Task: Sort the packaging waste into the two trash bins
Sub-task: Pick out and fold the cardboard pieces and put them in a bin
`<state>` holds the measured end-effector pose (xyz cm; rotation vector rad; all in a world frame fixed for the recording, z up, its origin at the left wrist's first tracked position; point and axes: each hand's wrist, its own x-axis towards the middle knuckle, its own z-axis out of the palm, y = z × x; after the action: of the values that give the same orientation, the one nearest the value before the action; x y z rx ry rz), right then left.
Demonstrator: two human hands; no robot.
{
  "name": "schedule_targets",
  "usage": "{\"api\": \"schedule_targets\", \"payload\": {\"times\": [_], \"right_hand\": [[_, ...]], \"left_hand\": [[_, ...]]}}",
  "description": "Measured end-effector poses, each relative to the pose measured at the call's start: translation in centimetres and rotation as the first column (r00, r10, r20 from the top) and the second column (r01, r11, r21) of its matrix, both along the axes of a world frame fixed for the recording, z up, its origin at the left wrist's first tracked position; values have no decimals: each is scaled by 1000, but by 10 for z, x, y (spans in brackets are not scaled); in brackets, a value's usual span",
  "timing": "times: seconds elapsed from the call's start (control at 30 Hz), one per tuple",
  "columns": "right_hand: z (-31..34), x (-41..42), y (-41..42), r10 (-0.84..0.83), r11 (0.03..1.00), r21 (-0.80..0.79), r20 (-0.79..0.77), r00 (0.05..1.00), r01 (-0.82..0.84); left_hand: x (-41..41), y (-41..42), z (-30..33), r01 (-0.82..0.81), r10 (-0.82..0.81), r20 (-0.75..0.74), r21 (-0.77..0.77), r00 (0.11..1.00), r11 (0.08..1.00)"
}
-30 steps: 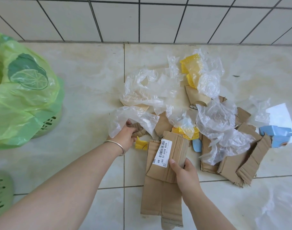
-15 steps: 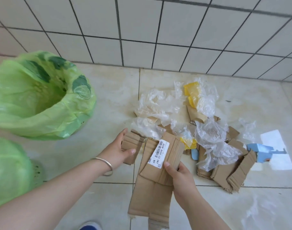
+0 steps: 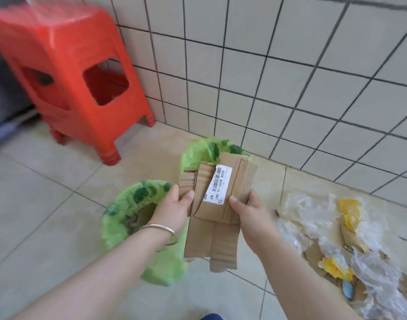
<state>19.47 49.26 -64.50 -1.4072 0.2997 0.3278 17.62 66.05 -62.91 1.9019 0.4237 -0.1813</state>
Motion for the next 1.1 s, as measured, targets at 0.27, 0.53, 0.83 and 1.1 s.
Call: {"api": "schedule_targets", "payload": {"times": [0.27,0.53,0.83,1.1], "right_hand": [[13,22,123,131,991,-17,23,991,-131],[-55,23,164,114,964,-227,-133,985,-142],[-122,21,178,57,848,-467,-387,920,-249],[-157,20,187,45,714,-601,-471,881,-358]], "left_hand": [[-14,104,5,-279,279,187,-26,942,960],[-4,134,-71,-353,364,-90,121,927,928],[28,115,-144,-13,204,-441,399,874,917],[28,99,-173,50,205,-500,450,842,892]]}}
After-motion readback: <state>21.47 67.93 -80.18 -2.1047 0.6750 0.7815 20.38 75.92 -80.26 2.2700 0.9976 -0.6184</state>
